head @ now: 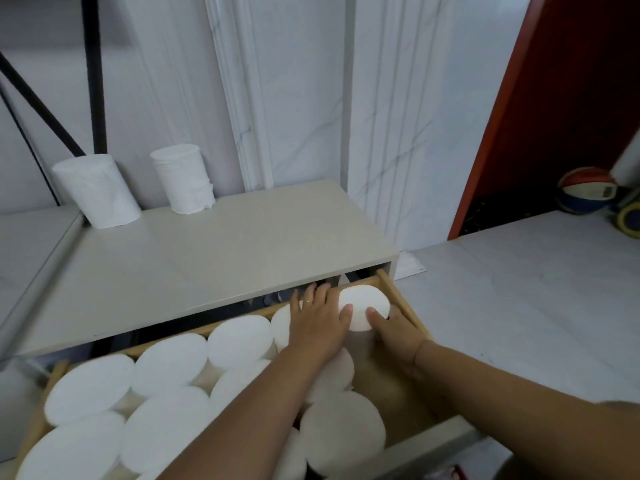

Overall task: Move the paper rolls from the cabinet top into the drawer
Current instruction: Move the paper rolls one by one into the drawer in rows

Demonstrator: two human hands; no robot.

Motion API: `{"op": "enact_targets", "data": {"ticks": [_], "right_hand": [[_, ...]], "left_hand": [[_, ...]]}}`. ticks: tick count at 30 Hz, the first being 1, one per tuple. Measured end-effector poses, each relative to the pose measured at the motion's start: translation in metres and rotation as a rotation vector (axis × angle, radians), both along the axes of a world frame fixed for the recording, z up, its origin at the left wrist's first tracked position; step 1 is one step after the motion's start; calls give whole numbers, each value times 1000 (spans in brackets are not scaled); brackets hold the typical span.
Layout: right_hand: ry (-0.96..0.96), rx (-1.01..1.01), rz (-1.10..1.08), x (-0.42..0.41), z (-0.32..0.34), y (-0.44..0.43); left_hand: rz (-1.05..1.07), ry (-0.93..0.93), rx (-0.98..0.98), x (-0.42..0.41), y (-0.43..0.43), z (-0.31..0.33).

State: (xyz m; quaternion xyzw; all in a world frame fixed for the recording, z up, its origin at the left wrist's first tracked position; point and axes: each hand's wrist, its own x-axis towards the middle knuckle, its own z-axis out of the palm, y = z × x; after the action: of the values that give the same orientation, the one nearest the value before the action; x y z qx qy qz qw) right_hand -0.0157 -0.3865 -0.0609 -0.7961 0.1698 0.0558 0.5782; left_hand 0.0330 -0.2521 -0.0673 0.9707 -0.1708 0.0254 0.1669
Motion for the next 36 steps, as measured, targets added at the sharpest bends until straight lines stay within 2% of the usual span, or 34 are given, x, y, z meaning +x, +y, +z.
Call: {"op": "enact_targets", "data": {"ticks": [2, 12, 15, 17, 19, 21, 23, 26, 29, 33, 36], "right_hand": [[85, -13, 31, 3, -3, 1], [288, -8, -17, 20, 6, 7], [381, 218, -109, 24, 18, 15], [389, 257, -111, 20, 20, 17], [319, 18, -111, 15, 18, 19], [81, -274, -143, 7, 20, 25], [-184, -409, -107, 2, 31, 42], [-354, -394, 48, 17, 42, 86], [-371, -339, 173, 53, 51, 141], [-397, -238, 221, 121, 67, 199], [-432, -217, 193, 176, 79, 229]], "left_hand": [[-9, -22, 58, 4, 4, -2], [38, -60, 97, 4, 15, -4], [-10, -63, 105, 0, 30, -4], [-41, -61, 113, -5, 45, -4], [-78, -60, 142, -12, 66, -7], [-118, -82, 160, -22, 91, -8], [-129, -156, 156, -31, 119, -4], [-72, -270, 138, -35, 162, 6], [93, -285, 132, -23, 201, 13], [306, -270, 116, -1, 243, 16], [369, -246, 113, 22, 255, 18]]}}
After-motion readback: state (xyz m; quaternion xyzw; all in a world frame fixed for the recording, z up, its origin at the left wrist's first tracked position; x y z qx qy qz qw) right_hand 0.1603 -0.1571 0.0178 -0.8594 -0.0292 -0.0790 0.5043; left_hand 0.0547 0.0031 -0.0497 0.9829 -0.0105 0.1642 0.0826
